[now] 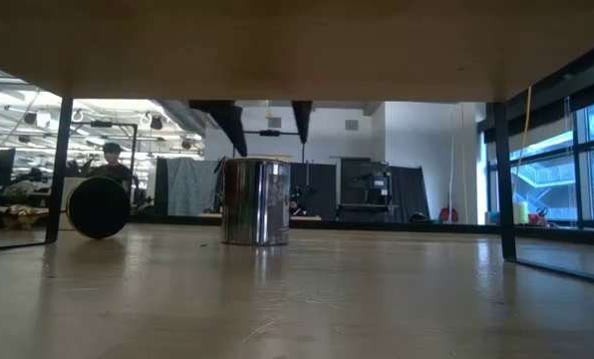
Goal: Pick & Place candle stick holders
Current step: Put the silver scented candle on the shelf
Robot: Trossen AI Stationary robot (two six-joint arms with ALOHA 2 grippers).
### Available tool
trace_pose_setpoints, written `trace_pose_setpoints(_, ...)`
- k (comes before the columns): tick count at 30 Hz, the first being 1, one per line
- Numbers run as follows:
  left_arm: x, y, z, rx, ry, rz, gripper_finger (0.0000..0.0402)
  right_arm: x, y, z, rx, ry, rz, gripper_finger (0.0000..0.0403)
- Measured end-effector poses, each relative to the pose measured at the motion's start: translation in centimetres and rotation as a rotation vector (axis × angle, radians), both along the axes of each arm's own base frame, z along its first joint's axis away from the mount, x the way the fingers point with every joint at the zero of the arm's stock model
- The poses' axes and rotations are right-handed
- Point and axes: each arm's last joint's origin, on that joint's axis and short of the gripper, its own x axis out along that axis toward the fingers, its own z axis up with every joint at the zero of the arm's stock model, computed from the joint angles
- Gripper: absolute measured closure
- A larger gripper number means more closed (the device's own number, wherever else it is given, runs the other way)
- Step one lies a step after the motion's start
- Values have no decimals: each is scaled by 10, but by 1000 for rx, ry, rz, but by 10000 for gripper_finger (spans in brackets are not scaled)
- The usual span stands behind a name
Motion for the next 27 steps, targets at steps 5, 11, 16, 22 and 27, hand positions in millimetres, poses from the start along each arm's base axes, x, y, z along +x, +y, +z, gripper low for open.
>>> trace_pose_setpoints(5, -1, 0, 0, -12, 11, -5, 1, 1, 0, 0, -1, 0, -2, 65)
trace_pose_setpoints(11, 0, -6, 0, -7, 10, -35, 1, 1, 0, 0, -4, -4, -2, 65)
trace_pose_setpoints(16, 0, -10, 0, 2, 14, -51, 1, 1, 0, 1, -4, -9, -2, 65)
trace_pose_setpoints(22, -2, -11, -1, 17, 34, -53, 1, 1, 0, 1, -6, -18, -2, 65)
trace_pose_setpoints(27, 1, -12, -11, -5, 83, -62, 1, 2, 0, 1, -5, -15, -2, 65)
